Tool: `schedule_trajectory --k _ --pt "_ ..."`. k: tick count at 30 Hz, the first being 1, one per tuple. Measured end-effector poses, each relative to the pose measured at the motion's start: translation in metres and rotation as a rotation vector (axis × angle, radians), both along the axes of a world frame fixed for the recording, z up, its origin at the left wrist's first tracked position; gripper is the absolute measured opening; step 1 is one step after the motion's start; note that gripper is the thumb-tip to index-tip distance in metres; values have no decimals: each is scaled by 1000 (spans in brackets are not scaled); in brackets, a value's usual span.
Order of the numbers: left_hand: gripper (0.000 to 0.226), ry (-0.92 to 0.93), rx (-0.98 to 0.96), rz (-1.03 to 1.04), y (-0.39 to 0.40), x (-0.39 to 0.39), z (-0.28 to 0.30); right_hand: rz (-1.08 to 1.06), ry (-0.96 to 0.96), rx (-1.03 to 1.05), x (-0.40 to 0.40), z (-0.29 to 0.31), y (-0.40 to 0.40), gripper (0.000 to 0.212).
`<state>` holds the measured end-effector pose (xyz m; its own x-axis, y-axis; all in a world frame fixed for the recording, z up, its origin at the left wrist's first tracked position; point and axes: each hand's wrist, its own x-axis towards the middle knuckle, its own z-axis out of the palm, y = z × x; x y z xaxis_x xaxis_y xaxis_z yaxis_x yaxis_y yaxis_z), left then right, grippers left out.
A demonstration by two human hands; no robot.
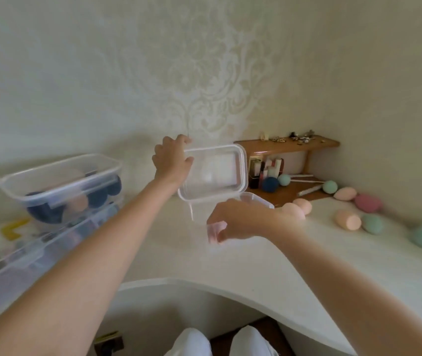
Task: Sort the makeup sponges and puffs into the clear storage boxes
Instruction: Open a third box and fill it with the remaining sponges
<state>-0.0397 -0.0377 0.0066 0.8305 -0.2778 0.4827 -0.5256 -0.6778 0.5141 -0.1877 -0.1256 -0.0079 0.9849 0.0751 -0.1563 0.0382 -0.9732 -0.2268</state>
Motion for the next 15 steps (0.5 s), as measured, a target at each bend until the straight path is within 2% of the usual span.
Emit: schedule_trajectory --k 2,5,7,12,15 --pt "42 -71 65 38 3 -4 -2 -6 -18 42 12 -9 6 29" --pt "47 -214 72 -63 11 -13 -11 -5 -17 26 34 -18 15 20" --pt "57 -228 105 -130 18 -13 -18 -21 -16 15 45 -22 17 18" --pt "77 70 182 -290 16 -2 -34 -33 22 16 53 -25 16 16" --pt "77 185 314 -261 5 2 -52 -45 41 32 50 -24 10 17"
